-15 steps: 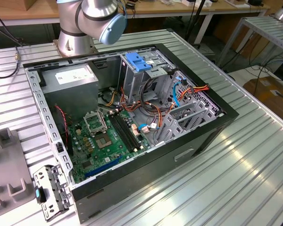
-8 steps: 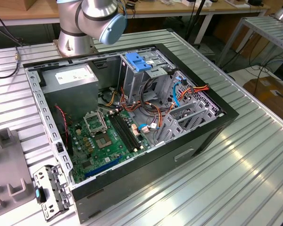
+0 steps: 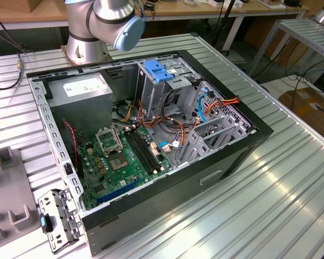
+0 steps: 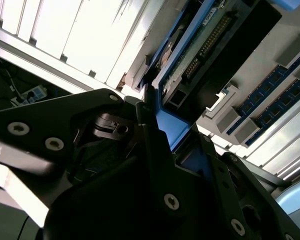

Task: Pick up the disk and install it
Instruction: 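Pick up the disk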

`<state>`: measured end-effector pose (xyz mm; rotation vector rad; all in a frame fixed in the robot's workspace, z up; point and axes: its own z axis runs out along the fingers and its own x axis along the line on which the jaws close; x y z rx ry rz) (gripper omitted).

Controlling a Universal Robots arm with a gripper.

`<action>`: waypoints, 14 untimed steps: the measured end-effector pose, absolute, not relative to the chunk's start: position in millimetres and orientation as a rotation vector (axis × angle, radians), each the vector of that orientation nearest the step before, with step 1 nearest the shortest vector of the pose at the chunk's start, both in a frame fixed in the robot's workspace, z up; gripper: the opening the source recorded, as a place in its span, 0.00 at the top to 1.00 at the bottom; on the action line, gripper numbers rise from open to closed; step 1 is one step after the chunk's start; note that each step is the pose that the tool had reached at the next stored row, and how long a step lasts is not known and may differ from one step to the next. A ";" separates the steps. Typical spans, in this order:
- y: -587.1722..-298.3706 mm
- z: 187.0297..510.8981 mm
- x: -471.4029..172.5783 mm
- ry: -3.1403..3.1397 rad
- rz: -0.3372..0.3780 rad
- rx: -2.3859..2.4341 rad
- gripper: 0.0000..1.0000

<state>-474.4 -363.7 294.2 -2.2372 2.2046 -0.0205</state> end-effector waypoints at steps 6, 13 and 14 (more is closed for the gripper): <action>-363.7 294.9 -474.4 2.204 -0.021 -2.237 0.63; -363.7 308.1 -474.4 2.204 -0.021 -2.237 0.63; -363.7 311.1 -474.4 2.204 -0.021 -2.237 0.63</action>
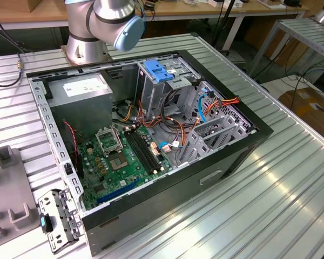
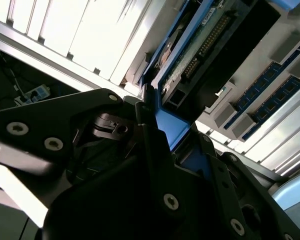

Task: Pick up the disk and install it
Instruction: 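Pick up the disk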

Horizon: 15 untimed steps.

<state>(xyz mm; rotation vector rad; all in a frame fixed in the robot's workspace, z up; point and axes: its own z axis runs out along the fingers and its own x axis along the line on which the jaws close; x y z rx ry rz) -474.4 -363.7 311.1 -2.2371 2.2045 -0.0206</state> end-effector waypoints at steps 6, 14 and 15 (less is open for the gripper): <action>-363.7 328.7 -474.4 2.204 -0.021 -2.237 0.63; -363.7 346.4 -474.4 2.204 -0.021 -2.237 0.63; -363.7 346.5 -474.4 2.204 -0.021 -2.237 0.63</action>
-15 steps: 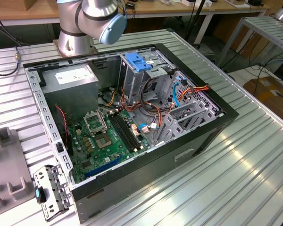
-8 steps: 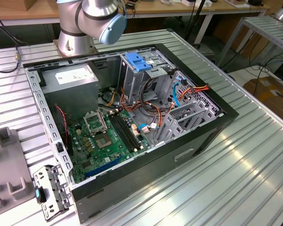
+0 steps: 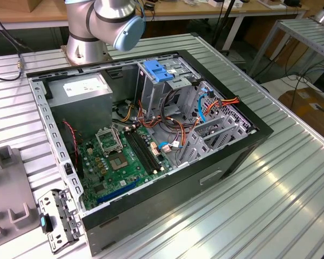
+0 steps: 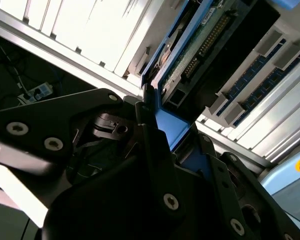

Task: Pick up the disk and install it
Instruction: 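Pick up the disk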

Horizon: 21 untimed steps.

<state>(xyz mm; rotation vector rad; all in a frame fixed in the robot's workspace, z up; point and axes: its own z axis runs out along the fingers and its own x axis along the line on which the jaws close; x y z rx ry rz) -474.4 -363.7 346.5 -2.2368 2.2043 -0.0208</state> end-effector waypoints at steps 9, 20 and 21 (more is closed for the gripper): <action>-363.7 347.1 -474.4 2.205 -0.021 -2.237 0.63; -363.7 352.4 -474.4 2.205 -0.020 -2.237 0.63; -363.7 353.2 -474.4 2.205 -0.020 -2.237 0.63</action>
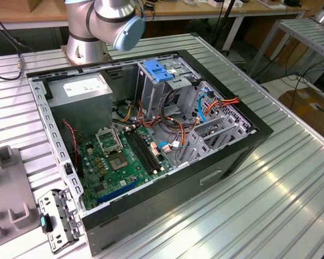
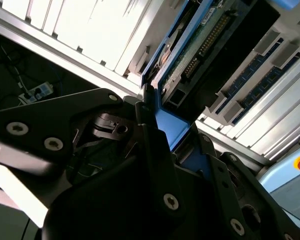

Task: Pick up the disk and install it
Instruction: 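Pick up the disk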

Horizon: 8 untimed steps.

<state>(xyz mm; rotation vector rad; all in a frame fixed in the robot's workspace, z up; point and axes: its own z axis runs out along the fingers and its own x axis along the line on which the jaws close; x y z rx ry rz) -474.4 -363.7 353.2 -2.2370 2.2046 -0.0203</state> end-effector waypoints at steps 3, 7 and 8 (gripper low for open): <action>-363.7 355.9 -474.4 2.205 -0.020 -2.237 0.63; -363.7 359.3 -474.4 2.204 -0.020 -2.237 0.63; -363.7 360.3 -474.4 2.204 -0.020 -2.237 0.63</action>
